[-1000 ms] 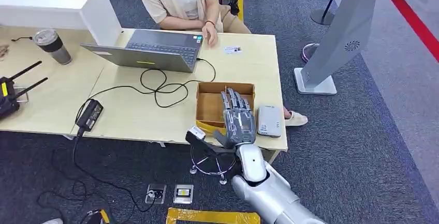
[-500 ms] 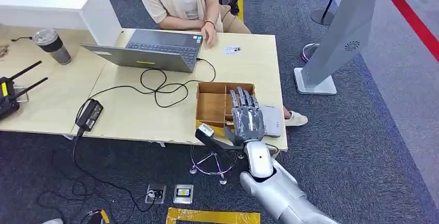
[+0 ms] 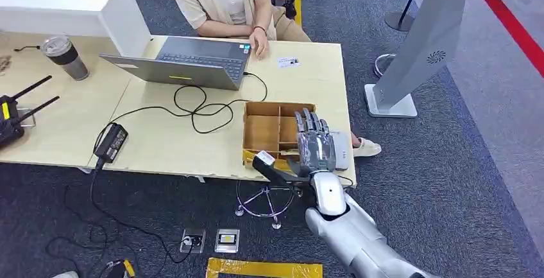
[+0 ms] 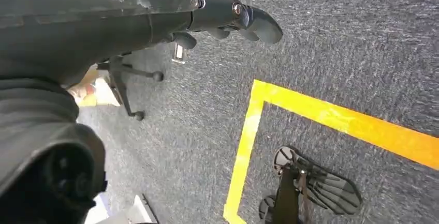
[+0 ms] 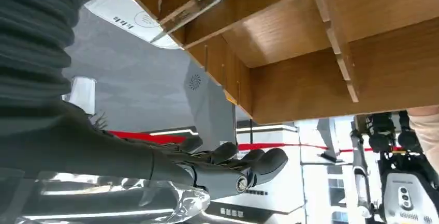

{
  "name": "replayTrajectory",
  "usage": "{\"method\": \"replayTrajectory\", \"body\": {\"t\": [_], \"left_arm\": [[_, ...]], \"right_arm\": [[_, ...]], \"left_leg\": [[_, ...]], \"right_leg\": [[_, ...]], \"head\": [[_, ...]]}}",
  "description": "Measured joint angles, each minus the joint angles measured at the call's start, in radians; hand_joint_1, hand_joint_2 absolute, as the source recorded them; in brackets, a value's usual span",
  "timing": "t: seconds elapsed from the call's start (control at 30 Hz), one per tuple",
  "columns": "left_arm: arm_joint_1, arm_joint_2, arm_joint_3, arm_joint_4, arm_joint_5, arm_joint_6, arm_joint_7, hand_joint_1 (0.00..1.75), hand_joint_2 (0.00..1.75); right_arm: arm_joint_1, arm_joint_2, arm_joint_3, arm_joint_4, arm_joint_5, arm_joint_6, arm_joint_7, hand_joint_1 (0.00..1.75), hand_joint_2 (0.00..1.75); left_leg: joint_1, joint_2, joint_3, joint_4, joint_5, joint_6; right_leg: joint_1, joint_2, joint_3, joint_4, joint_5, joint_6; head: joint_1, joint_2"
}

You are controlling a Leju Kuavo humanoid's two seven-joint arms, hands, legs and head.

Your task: Pass the card to the sensor for recognition and then transmit it.

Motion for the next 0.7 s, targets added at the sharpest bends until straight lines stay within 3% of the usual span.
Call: {"method": "replayTrajectory", "body": {"t": [0.7], "left_arm": [[0.002, -0.002, 0.001, 0.0, -0.001, 0.008, -0.002, 0.0, 0.0]], "right_arm": [[-0.004, -0.005, -0.006, 0.035, -0.021, 0.002, -0.022, 0.0, 1.75]], "left_leg": [[0.0, 0.0, 0.0, 0.0, 0.0, 0.0]], "right_leg": [[0.0, 0.0, 0.0, 0.0, 0.0, 0.0]], "head": [[0.0, 0.0]]}}
